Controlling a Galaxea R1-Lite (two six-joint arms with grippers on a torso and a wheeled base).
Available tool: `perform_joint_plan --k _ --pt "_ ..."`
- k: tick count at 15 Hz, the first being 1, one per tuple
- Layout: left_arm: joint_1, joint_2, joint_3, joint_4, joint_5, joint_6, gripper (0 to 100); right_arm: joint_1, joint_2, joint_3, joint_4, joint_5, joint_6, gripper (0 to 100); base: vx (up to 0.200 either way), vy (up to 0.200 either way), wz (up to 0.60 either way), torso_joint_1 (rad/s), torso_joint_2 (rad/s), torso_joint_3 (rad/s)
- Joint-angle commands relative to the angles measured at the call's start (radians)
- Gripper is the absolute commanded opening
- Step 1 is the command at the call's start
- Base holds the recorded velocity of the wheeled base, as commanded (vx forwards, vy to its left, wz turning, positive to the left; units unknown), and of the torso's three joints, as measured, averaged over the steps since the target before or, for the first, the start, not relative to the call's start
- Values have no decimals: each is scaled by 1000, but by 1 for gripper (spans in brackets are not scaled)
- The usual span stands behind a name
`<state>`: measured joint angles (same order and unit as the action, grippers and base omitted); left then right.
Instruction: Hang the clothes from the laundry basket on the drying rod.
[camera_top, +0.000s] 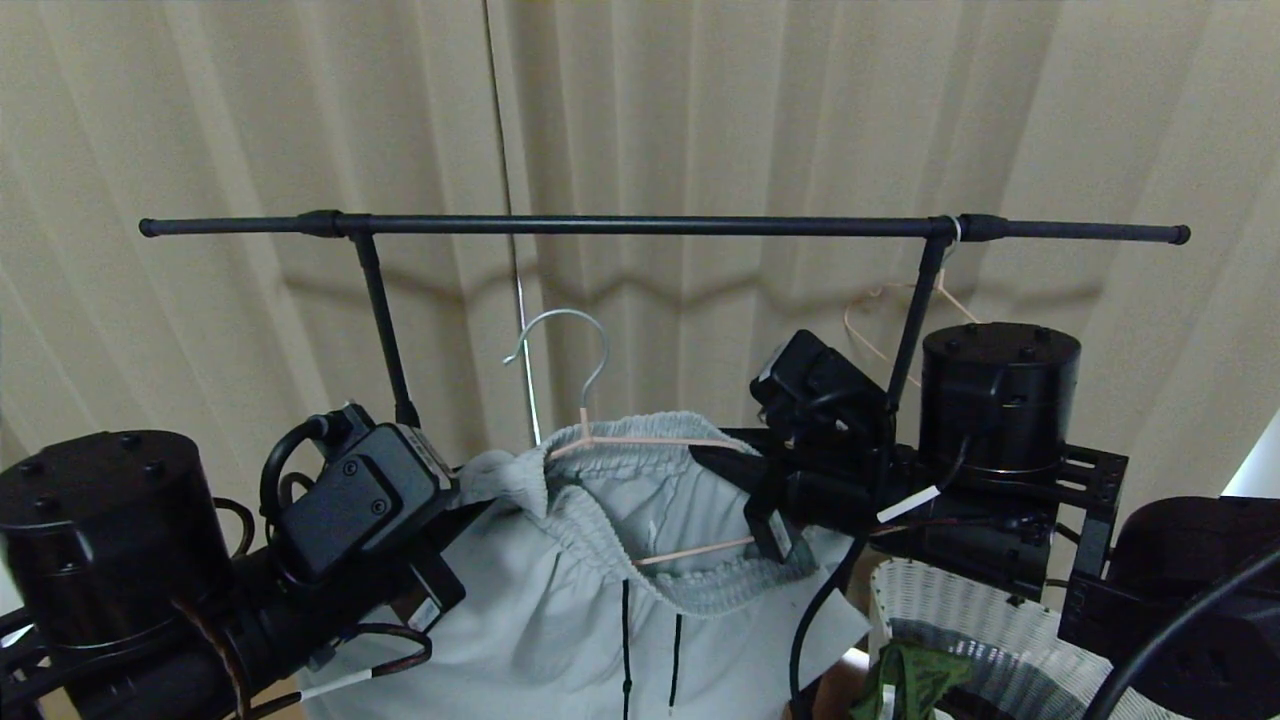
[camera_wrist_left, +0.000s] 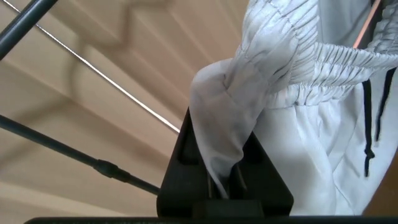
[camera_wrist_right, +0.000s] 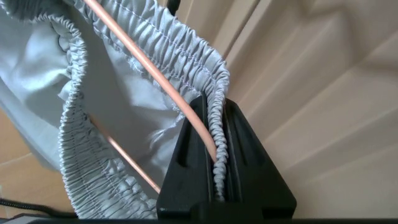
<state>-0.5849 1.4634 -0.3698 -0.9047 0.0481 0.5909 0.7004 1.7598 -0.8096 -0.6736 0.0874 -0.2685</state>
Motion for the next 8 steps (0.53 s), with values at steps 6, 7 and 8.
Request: perform_joint_plan --k 6,7,8 --pt "-1 2 0 4 1 -68 100 1 -31 81 -106 -3 -1 0 0 0 0 0 0 0" --pt "0 2 2 4 4 -82 100 -2 -49 84 -101 -5 -3 0 0 0 0 0 0 0" --pt "0 -3 8 4 3 -85 100 -25 -62 84 -96 -6 -3 0 0 0 0 0 0 0"
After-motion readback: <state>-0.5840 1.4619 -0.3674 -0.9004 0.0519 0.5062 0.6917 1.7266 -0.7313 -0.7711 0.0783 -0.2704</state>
